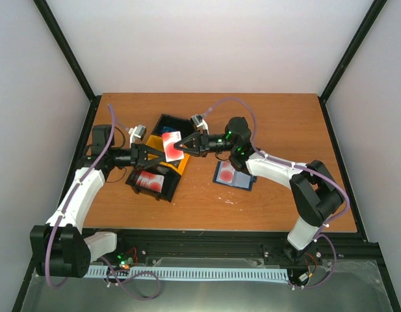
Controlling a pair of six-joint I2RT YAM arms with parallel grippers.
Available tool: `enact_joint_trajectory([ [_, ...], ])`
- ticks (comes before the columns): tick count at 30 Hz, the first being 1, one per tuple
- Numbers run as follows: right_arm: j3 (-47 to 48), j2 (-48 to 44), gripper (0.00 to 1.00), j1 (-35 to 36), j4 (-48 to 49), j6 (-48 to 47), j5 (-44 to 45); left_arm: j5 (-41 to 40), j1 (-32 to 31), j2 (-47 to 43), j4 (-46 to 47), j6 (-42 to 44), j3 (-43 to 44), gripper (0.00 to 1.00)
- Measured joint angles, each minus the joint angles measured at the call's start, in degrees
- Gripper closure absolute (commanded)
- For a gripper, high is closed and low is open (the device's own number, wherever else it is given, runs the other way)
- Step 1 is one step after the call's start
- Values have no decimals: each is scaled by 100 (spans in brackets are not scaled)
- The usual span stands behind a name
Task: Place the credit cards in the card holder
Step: Pick up the credit card from the storage box.
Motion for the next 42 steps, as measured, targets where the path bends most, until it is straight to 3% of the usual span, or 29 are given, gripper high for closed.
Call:
enact_joint_trajectory([
  [5,203,4,97,11,-643,-485,46,22,17,13,-22,0,2,74],
  [11,330,13,96,52,-944,-769,251,120,15,-44,345,-295,-70,99],
  [13,330,31,95,59,-1005,-798,326,107,17,-79,433,-374,-92,99],
  [27,-267,-39,97,-26,-369,-240,730,-247,-74,-87,573,-527,-229,99],
  [30,-367,-42,97,-46,-166,-42,708,-245,-98,-85,570,-514,-229,95],
  [35,-407,-48,97,-164,42,247,540,-140,-101,-50,516,-380,-201,81],
  [42,-407,-74,97,-367,35,387,398,-26,-85,-37,433,-262,-188,75],
])
